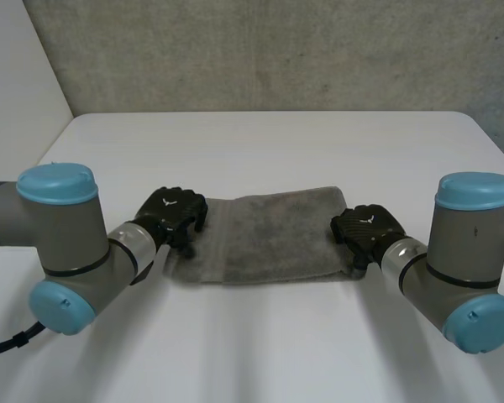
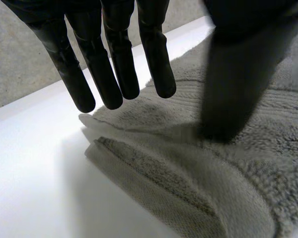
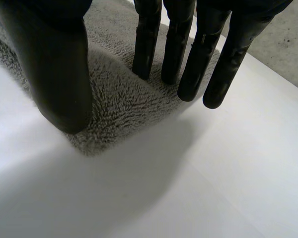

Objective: Fold the towel.

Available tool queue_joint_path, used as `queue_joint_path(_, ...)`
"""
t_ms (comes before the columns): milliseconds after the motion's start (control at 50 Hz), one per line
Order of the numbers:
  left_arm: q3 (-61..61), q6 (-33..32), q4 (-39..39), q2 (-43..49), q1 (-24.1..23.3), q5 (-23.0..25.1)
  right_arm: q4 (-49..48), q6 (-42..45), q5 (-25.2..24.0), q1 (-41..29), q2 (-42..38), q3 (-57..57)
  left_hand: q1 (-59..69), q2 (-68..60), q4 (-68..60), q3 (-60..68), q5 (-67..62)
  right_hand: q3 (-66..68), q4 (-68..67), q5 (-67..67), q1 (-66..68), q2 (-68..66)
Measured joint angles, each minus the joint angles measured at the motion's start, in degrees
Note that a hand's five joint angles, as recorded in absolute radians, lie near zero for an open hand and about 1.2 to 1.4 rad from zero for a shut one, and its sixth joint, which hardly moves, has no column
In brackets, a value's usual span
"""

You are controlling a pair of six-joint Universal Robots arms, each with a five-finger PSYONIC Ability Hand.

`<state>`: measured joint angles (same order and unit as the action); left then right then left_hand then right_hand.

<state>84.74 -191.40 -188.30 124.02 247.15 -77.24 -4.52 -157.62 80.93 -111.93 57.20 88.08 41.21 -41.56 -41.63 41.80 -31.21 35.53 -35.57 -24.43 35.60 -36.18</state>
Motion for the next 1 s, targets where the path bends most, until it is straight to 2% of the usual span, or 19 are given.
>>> queue_joint_path(60,0.05,-0.01,-0.02,0.17,0.0,0.03,-0.71,-0.05,0.02,-0.02,-0.11,0.41,-0.56,0.35,0.38,-0.42,0.9,0.01,0.0,-1.03,0.0,0.0)
queue_joint_path(120,0.17,-0.04,-0.03,0.48,0.0,0.03,-1.06,-0.89,-0.02,-0.01,-0.13,0.57,16.05,-16.78,-16.86,16.39,-16.11,0.34,-0.21,-1.8,0.52,-0.12)
queue_joint_path(140,0.17,-0.04,-0.03,0.75,0.0,0.02,-1.14,-1.43,-0.06,0.0,-0.13,0.58,27.13,-27.93,-27.89,27.32,-27.41,0.54,-0.39,-2.1,0.69,-0.12)
queue_joint_path(160,0.17,-0.04,-0.01,1.11,0.0,0.02,-1.19,-2.02,-0.11,0.01,-0.12,0.59,30.09,-32.15,-31.88,31.41,-30.68,0.76,-0.57,-2.33,0.85,-0.11)
queue_joint_path(220,0.06,-0.04,0.02,1.8,0.0,-0.01,-1.26,-3.09,-0.17,0.01,-0.1,0.6,30.1,-33.14,-33.33,32.74,-31.03,2.33,-2.22,-3.97,2.61,-1.73)
queue_joint_path(280,-0.19,-0.04,0.08,2.47,0.01,-0.08,-1.32,-4.16,-0.18,0.0,-0.1,0.64,27.2,-26.28,-26.33,26.21,-27.06,6.53,-6.39,-7.44,6.51,-5.86)
queue_joint_path(320,-0.35,-0.03,0.16,2.72,0.0,-0.23,-1.38,-4.53,-0.16,-0.01,-0.13,0.66,15.4,-14.11,-15.21,14.22,-16.09,11.28,-10.57,-11.31,11.34,-10.8)
queue_joint_path(380,-0.53,-0.03,0.33,2.68,0.01,-0.93,-1.6,-4.87,-0.07,0.05,-0.31,0.63,-5.94,6.23,5.66,-5.66,5.03,31.63,-31.77,-32.2,31.18,-31.11)
queue_joint_path(440,-0.56,-0.01,0.49,1.93,0.0,-1.94,-1.76,-4.88,0.0,0.27,-0.43,0.58,-13.58,13.25,13.28,-13.44,12.91,39.95,-40.01,-40.56,37.52,-35.77)
queue_joint_path(500,-0.52,0.09,0.61,0.51,-0.02,-2.95,-1.76,-4.81,0.16,0.62,-0.39,0.5,-21.92,21.87,21.96,-21.99,22.33,40.82,-40.86,-40.73,37.57,-35.77)
queue_joint_path(600,-0.31,0.45,0.95,-3.08,-0.39,-3.76,-1.17,-4.67,0.39,1.02,0.38,0.66,-25.15,26.28,26.27,-26.74,27.78,40.89,-40.86,-40.73,37.57,-35.77)
queue_joint_path(760,-0.1,1.18,1.51,-9.88,-2.21,-3.94,3.61,-2.93,-0.01,4.57,5.1,1.11,-25.69,26.86,26.47,-26.88,28.06,40.98,-40.86,-40.73,37.76,-35.77)
queue_joint_path(880,-0.4,2.65,1.52,-13.41,-2.77,-3.9,8.95,1.03,-1.15,7.58,9.77,-2.8,-25.98,26.91,26.47,-26.88,28.06,41.12,-40.87,-40.73,38.21,-35.77)
queue_joint_path(1000,-1.85,4.43,1.47,-15.38,-2.4,-3.99,12.25,3.82,-3.37,1.77,9.09,-12.41,-25.98,26.92,26.53,-26.88,28.08,41.15,-40.87,-40.73,38.34,-36.38)
